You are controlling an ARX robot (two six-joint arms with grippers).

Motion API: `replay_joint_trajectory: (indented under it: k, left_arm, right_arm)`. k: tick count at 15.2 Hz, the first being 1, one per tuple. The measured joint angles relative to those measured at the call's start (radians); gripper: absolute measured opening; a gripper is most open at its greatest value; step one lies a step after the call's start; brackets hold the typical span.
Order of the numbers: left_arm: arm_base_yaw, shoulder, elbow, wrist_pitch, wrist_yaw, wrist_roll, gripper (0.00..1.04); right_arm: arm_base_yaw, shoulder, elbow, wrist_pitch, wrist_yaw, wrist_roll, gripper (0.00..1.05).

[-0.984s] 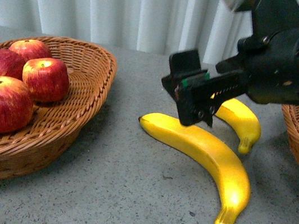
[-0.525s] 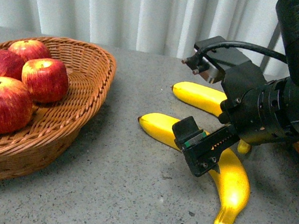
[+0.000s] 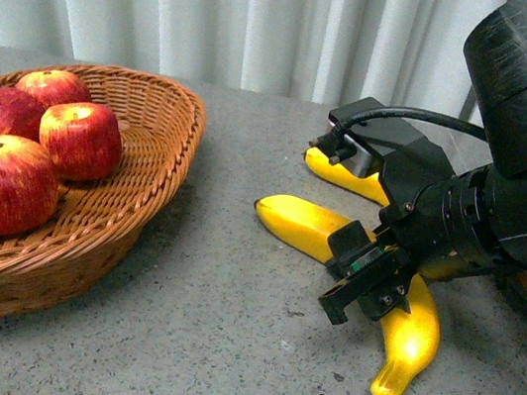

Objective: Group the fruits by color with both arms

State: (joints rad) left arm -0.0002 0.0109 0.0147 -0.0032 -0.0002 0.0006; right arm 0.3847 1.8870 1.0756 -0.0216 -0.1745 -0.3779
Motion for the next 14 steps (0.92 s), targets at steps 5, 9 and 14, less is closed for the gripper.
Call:
replay_joint_trajectory:
  k: [5,9,14]
  left_arm:
    - [0.000,0.000,0.000,0.000,0.000,0.000,0.98]
    - [0.000,0.000,0.000,0.000,0.000,0.000,0.98]
    - [0.000,0.000,0.000,0.000,0.000,0.000,0.98]
  right_arm:
    - [-0.162,-0.203,-0.023,0.111,-0.167,0.093,0.33]
    - [-0.467,-0.227,-0.016,0.162,-0.085,-0.011,0.33]
    - [-0.614,-0.180,-0.066,0.080,-0.072,-0.187,0.46]
